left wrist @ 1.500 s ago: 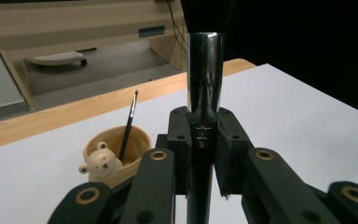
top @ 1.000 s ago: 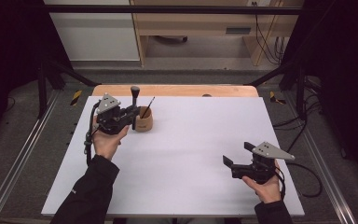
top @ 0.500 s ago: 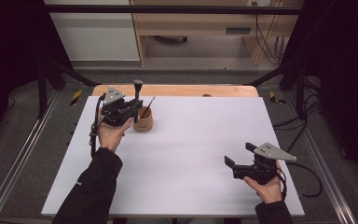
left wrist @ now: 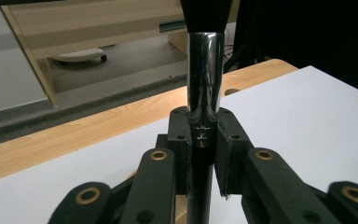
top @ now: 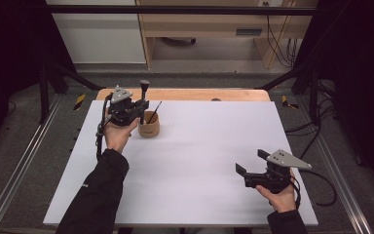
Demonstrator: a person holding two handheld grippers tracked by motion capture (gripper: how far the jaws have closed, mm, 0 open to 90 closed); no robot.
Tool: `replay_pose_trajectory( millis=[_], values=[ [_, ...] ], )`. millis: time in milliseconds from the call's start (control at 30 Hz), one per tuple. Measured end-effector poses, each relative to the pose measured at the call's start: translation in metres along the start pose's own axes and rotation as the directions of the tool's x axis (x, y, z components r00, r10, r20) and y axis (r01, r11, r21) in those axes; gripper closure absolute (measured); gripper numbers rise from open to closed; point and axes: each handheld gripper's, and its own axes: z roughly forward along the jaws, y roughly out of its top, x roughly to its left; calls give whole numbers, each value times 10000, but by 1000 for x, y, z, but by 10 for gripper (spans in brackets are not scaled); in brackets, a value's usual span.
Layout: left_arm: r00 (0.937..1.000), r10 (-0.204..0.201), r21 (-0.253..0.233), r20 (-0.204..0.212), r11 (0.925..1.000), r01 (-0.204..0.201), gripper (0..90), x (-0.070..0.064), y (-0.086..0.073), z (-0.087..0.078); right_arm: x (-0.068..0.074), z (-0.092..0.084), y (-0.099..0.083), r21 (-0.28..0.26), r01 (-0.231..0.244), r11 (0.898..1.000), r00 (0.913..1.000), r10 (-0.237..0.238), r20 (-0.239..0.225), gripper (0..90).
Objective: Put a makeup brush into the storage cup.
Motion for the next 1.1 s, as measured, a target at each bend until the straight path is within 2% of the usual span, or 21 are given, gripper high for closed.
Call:
replay_pose_trajectory(
  millis=[133, 300, 733, 1100],
  values=[
    [9997, -243, -11, 9, 9997, 243, 778, 4, 0, 6, -1, 0, 0, 0, -11, 10000, 10000, 11, 5, 47],
    [9994, -344, 119, -58, 9993, 345, 777, 8, -3, 15, -3, 0, 0, -79, -84, 9999, 10000, 84, 45, 47],
    [9983, -528, -10, -241, 9986, 528, 778, 12, -9, 35, -3, 0, -1, -86, -58, 9999, 9999, 59, 92, 50],
    [9976, -529, 191, -436, 9984, 538, 778, 16, -12, 48, -4, 0, 0, -146, -54, 9999, 9999, 56, 138, 52]
  ],
)
